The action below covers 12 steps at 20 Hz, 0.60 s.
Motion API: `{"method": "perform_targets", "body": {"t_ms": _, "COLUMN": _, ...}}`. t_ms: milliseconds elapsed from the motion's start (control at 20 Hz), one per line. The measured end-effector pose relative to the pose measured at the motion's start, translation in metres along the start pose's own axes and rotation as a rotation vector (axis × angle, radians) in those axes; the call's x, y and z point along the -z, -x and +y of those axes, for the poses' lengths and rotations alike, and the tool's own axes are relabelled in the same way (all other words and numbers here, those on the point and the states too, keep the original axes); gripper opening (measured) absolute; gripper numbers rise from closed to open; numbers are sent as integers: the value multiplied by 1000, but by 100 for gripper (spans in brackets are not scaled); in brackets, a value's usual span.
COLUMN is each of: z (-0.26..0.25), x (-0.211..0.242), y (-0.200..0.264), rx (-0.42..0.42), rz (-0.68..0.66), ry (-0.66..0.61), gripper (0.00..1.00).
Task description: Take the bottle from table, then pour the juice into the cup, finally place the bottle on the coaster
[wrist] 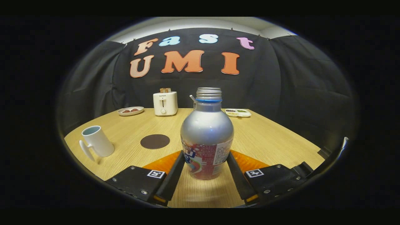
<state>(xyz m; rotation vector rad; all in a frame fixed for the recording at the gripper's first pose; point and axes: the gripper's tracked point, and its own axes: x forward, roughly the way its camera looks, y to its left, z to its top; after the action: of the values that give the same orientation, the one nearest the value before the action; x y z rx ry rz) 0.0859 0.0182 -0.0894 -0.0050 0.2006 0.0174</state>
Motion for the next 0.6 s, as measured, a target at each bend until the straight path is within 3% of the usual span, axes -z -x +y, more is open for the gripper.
{"method": "perform_targets", "body": {"t_ms": 600, "z": 31, "x": -49, "y": 27, "rx": -10, "rz": -75, "ry": 132, "gripper": 78}}
